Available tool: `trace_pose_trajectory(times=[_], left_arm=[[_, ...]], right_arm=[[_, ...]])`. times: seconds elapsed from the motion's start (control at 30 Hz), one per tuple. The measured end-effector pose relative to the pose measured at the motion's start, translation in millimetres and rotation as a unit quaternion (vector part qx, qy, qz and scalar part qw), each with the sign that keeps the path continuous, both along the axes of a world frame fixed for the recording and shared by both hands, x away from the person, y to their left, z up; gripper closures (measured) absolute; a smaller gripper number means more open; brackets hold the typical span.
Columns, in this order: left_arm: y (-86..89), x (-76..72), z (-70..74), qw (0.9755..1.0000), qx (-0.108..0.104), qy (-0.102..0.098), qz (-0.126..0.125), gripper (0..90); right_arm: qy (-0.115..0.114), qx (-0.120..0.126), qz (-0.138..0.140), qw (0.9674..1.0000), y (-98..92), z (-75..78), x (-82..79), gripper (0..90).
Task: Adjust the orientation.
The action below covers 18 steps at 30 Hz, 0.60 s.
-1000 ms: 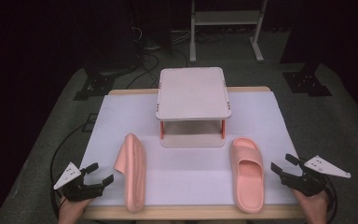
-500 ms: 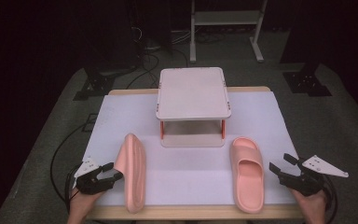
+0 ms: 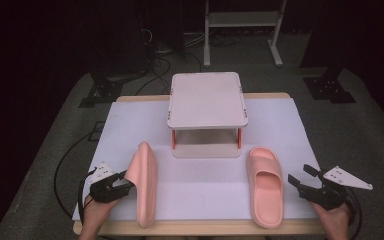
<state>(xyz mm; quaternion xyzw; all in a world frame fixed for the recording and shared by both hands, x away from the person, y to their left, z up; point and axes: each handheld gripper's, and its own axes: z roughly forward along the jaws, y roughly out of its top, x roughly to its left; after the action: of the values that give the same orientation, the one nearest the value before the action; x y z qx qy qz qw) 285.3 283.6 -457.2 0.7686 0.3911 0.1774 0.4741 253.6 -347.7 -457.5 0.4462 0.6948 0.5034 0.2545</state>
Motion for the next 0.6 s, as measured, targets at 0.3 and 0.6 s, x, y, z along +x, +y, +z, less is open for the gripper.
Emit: trace_pose_trajectory(times=[0.3,0.6], left_arm=[[-12.6,-0.2,7.9,0.9997,-0.003,-0.019,-0.013,49.9],[-22.4,3.0,2.8,0.9997,0.005,-0.011,-0.021,48.6]], right_arm=[[0.003,0.000,0.004,1.0000,2.0,-0.6,0.7,25.9],[0.003,0.000,0.004,1.0000,0.7,-0.7,0.3,25.9]])
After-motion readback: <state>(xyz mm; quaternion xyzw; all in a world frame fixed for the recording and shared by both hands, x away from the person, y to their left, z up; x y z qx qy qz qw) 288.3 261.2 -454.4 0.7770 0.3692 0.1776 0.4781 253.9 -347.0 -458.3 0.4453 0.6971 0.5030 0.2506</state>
